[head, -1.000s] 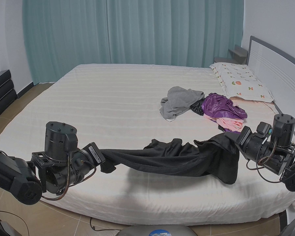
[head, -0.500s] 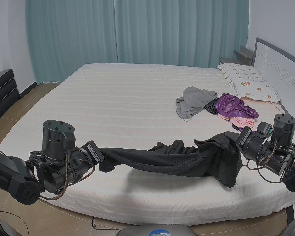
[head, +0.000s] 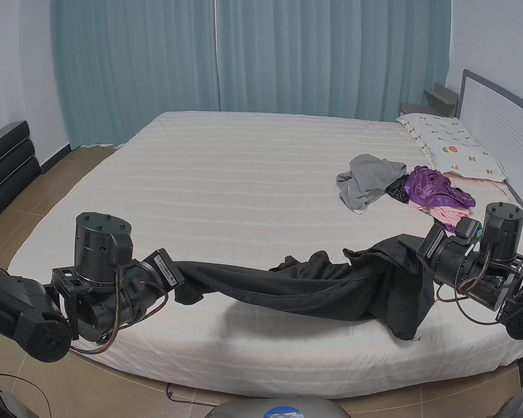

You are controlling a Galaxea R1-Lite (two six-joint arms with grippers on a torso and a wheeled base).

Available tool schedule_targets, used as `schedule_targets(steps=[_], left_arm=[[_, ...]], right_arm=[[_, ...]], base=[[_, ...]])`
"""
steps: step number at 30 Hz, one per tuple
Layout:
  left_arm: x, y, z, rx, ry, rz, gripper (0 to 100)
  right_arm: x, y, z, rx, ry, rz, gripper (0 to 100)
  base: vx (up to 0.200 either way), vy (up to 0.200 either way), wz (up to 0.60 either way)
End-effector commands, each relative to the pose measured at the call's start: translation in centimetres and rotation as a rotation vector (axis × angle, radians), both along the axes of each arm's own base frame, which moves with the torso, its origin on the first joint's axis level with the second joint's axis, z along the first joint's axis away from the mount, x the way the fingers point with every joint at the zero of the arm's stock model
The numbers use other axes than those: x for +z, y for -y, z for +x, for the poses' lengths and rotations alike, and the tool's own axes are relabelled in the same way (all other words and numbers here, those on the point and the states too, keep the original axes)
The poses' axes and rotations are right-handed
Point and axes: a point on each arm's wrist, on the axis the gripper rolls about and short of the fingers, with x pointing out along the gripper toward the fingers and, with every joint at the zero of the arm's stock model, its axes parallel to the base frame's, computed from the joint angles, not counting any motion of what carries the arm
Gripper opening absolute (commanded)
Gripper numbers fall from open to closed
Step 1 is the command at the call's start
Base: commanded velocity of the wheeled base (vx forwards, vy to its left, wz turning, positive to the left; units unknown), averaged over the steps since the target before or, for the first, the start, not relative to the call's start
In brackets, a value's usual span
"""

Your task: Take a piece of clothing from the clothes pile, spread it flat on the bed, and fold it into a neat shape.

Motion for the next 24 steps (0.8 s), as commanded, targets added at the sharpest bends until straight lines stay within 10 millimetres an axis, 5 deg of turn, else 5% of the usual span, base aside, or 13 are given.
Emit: schedule_targets(steps=[1,7,14,24], left_arm=[[0.0,0.0,0.0,0.001,-0.001,0.000,0],[-0.1,0.0,0.0,0.001,-0.002,0.001,0],[-0.2,-0.3,-0.4,0.008,-0.007,0.007,0],[0.9,-1.2,-2.9,-0.014,0.014,0.004,0]], right_arm=[[-0.1,0.0,0.0,0.000,-0.004,-0.001,0],[-0.2,0.1,0.1,-0.007,-0.009,-0.001,0],[-0.1,0.3,-0.2,-0.011,-0.008,0.004,0],[0.1,1.5,-3.6,-0.006,0.003,0.002,0]], base=[[0.000,0.200,0.00],[0.000,0.200,0.00],[0.000,0.000,0.00],[-0.040,0.000,0.00]])
